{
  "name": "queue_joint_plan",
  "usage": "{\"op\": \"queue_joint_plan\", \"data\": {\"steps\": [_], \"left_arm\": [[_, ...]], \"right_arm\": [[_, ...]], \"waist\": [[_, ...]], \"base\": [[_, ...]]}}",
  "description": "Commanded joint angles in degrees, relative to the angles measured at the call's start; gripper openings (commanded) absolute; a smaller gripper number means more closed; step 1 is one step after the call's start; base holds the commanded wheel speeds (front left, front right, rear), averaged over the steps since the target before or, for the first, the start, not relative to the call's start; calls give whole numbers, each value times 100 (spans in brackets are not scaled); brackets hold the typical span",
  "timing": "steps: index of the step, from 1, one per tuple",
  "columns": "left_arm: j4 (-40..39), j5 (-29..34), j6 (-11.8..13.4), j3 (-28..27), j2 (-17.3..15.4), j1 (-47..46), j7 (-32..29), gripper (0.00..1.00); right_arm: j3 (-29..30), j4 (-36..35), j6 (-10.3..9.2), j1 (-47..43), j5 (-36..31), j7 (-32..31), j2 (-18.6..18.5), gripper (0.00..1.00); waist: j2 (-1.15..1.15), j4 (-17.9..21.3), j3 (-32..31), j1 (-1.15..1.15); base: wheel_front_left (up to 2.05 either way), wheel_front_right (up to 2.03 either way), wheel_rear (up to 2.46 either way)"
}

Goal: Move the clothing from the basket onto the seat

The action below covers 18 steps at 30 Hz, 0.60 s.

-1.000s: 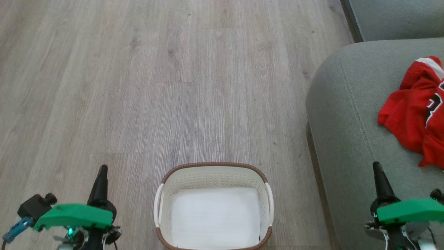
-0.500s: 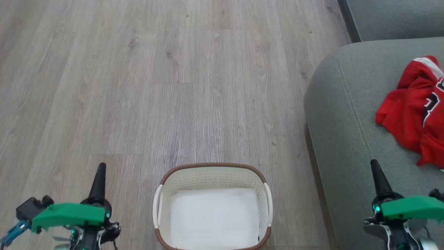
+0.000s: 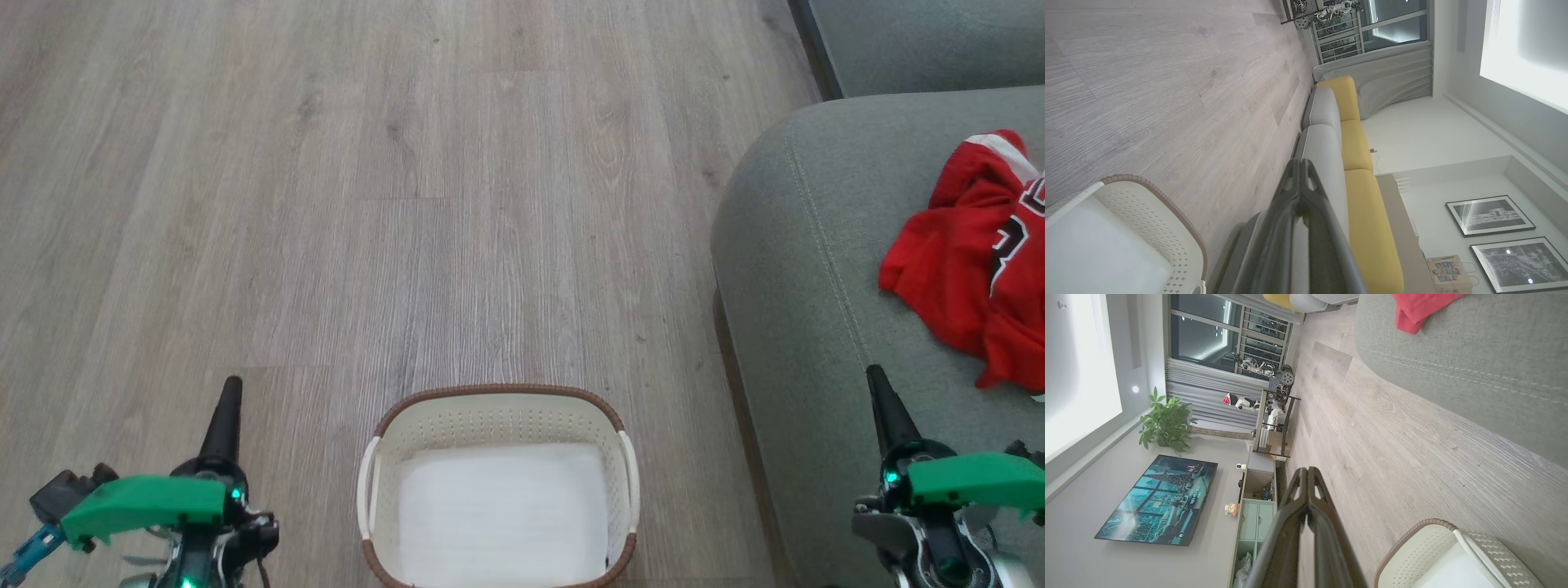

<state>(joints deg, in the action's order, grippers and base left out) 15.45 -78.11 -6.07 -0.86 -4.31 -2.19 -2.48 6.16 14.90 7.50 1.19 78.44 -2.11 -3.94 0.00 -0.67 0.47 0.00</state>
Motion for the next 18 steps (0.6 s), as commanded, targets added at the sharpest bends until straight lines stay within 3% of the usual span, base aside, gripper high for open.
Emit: {"op": "queue_joint_plan", "data": {"steps": [1, 18], "left_arm": [[-154, -188, -51, -249, -3, -327, -64, 0], [-141, -1182, -125, -514, 117, -388, -345, 0]], "right_arm": [[-59, -163, -1, 329, 193, -70, -15, 0], [-3, -102, -1, 467, 1179, -354, 66, 0]], "waist": [[0, 6, -3, 0], [0, 56, -24, 0]], "base": [[0, 0, 0], [0, 0, 0]]}}
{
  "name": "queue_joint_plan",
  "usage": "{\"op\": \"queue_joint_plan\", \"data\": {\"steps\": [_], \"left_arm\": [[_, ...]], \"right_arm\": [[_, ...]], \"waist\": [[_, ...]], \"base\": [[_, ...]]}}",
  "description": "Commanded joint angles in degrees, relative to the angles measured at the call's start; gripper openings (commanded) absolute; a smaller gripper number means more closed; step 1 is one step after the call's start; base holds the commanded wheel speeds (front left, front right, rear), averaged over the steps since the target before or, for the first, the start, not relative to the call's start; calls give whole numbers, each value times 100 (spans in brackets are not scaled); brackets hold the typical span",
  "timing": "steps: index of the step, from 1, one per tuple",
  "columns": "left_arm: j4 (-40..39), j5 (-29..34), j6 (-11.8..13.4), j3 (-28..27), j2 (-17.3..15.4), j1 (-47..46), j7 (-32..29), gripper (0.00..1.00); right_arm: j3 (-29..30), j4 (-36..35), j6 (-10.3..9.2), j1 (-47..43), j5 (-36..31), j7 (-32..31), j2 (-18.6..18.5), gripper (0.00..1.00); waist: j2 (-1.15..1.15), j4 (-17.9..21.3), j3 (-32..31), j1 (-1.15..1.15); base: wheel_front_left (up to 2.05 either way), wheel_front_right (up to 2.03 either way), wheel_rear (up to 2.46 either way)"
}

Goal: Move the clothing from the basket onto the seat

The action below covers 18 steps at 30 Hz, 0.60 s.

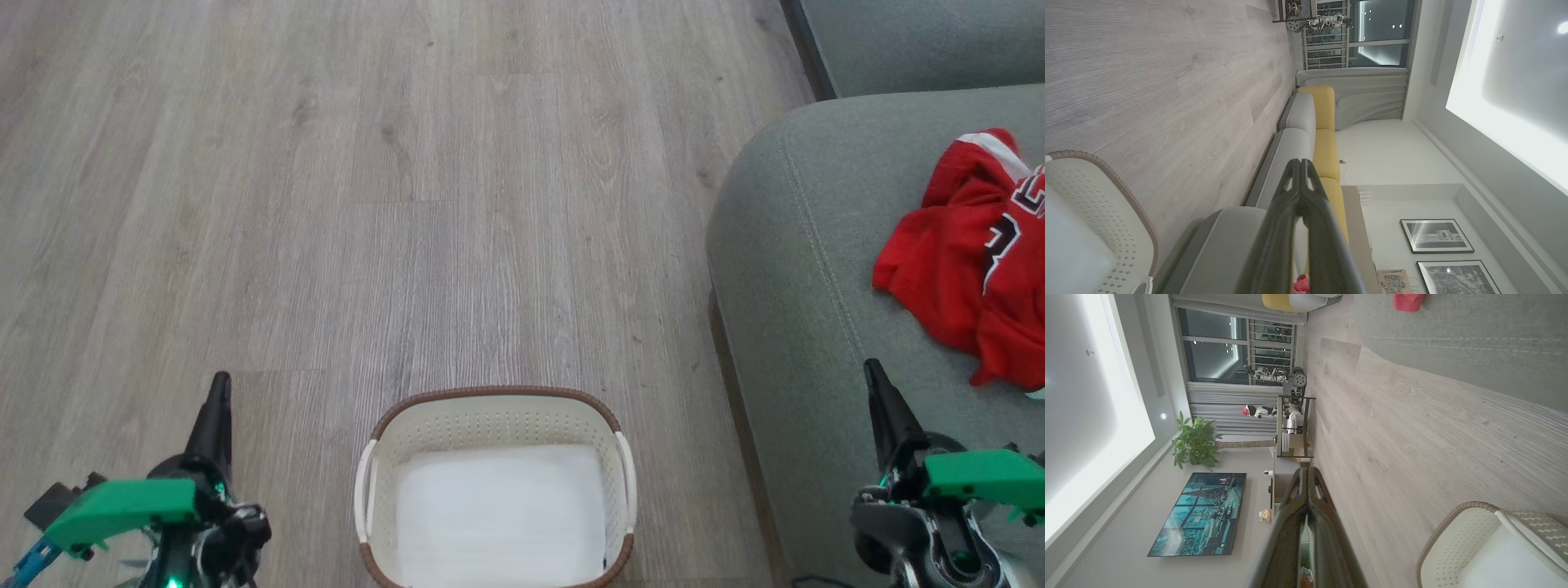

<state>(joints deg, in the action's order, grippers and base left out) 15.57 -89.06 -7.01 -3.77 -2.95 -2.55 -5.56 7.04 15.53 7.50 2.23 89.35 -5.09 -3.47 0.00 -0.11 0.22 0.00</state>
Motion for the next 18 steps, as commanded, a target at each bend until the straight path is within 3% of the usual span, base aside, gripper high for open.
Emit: {"op": "queue_joint_plan", "data": {"steps": [1, 18], "left_arm": [[-152, -145, -35, -239, -12, -356, -52, 0], [-150, -305, -47, -281, 7, -366, -97, 0]], "right_arm": [[-87, -161, -1, 372, 146, -73, 23, 0], [-72, -151, -1, 394, 298, -123, 41, 0]], "waist": [[0, 3, -1, 0], [0, 11, -5, 0]], "base": [[0, 0, 0], [0, 0, 0]]}}
